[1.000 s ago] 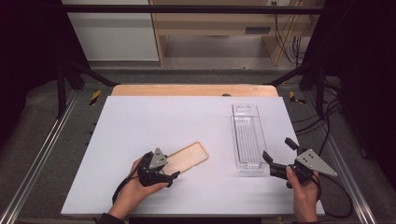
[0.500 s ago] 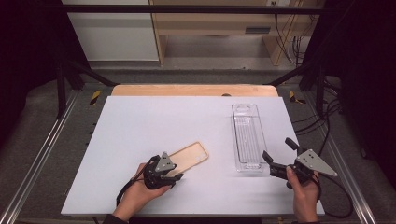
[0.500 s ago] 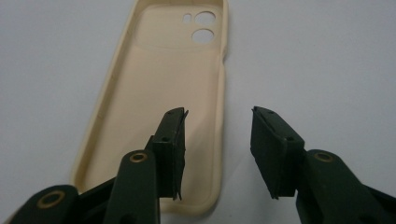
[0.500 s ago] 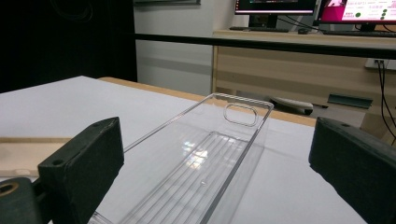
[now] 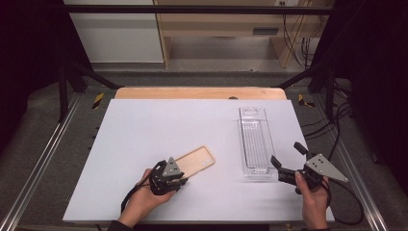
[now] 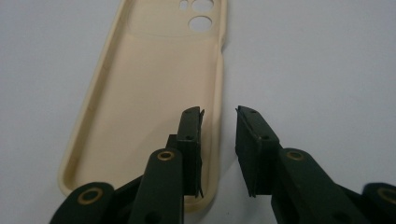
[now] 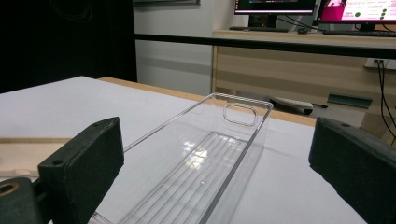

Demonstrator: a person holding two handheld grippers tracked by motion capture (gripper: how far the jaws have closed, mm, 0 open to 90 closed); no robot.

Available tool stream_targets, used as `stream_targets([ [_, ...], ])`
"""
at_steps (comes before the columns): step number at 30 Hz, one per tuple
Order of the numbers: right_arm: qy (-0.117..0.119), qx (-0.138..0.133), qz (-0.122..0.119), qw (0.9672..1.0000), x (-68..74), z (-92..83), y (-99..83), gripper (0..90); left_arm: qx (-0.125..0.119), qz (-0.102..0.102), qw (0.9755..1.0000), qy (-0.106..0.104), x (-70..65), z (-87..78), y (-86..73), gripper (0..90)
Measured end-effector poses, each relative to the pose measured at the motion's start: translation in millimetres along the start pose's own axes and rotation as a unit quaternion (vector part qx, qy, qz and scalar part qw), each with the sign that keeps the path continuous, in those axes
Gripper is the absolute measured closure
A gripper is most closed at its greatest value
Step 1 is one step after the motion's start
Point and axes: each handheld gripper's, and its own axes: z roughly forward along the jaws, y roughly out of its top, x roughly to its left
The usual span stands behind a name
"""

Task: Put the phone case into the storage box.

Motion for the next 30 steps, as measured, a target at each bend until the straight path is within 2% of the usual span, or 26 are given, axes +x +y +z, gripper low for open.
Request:
stream_targets([
  [12,-0.001,-0.001,0.000,1.0000,-0.4,-0.2,0.1,3.7,0.004,0.003,1.0000,-0.002,-0.1,-0.3,-0.6,75.5],
  [15,0.000,-0.001,0.000,1.0000,-0.4,-0.1,0.0,3.7,0.002,-0.005,1.0000,-0.005,0.4,-0.5,-0.6,77.0],
  [23,-0.001,0.000,0.000,1.0000,-0.3,-0.1,0.1,3.7,0.006,-0.003,1.0000,-0.006,2.6,-2.1,-1.4,83.2],
  [30,-0.001,0.000,0.001,1.0000,-0.3,0.0,0.2,3.7,0.009,-0.014,0.9998,-0.014,5.8,-1.1,-1.2,84.7],
])
